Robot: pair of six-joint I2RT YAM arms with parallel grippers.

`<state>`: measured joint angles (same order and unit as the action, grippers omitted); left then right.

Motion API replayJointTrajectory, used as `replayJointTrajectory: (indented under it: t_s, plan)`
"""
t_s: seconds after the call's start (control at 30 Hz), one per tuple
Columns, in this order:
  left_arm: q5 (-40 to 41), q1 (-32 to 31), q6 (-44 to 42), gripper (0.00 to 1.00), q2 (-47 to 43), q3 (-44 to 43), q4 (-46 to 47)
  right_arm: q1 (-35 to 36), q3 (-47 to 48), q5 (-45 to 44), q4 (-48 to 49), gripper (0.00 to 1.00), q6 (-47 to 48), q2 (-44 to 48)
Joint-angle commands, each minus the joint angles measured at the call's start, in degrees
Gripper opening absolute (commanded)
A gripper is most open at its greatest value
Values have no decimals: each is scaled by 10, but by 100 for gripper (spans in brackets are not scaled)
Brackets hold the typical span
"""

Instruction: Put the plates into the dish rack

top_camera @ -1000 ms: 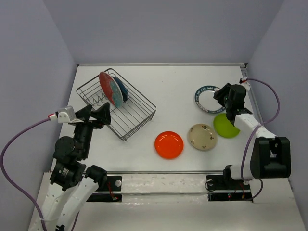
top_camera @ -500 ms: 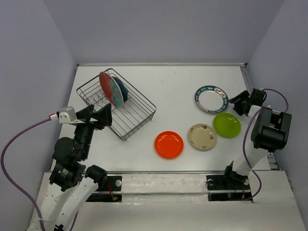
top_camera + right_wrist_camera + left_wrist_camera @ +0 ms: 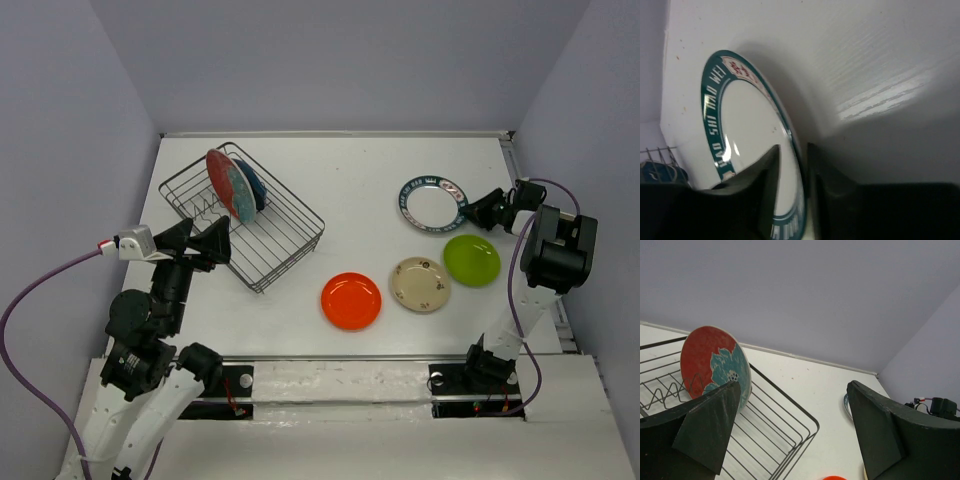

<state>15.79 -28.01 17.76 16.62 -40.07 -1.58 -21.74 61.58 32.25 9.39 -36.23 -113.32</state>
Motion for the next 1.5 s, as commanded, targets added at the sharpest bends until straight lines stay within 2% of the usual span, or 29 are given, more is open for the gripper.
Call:
replayJointTrajectory:
  t_s: [0.0, 0.03, 0.17, 0.23, 0.3, 0.4, 0.43, 0.53, 0.57, 0.6, 0.8, 1.07, 1.3, 1.47]
  plan:
    - [15, -2, -14, 99, -9, -1, 32, 4, 12, 47, 30, 13, -37, -12]
    - [16, -1, -15, 99, -8, -1, 32, 4, 13, 37, 37, 7, -44, -2]
    - [15, -1, -15, 99, -5, -2, 32, 9, 7, 10, 90, 7, -79, 54]
    - [14, -1, -15, 99, -4, -2, 32, 42, 9, -14, 96, 7, -74, 124]
    - [15, 2, -16, 99, -5, -3, 32, 80, 20, -79, 76, 7, -39, 200]
    - [22, 9, -15, 99, -7, -2, 33, 189, 49, -190, 42, 7, 14, 284]
    - [26, 11, -15, 99, -8, -2, 32, 247, 57, -243, 37, 7, 26, 300]
    - [38, 13, -15, 99, -11, -2, 31, 331, 92, -312, 35, 7, 57, 331]
    - [42, 14, -16, 99, -13, -2, 30, 390, 115, -374, 35, 7, 79, 332]
    - [44, 14, -16, 99, -14, -2, 30, 418, 128, -401, 36, 7, 90, 332]
    - [71, 17, -13, 99, -23, -5, 24, 618, 247, -542, 62, 7, 184, 248]
    - [146, 16, -8, 99, -72, -6, 17, 766, 512, -686, 42, 7, 326, 45]
    - [130, 16, -23, 99, -83, -4, 19, 826, 741, -783, 34, 7, 475, -153]
    - [134, 14, -21, 99, -84, -4, 23, 837, 831, -832, 58, 7, 548, -257]
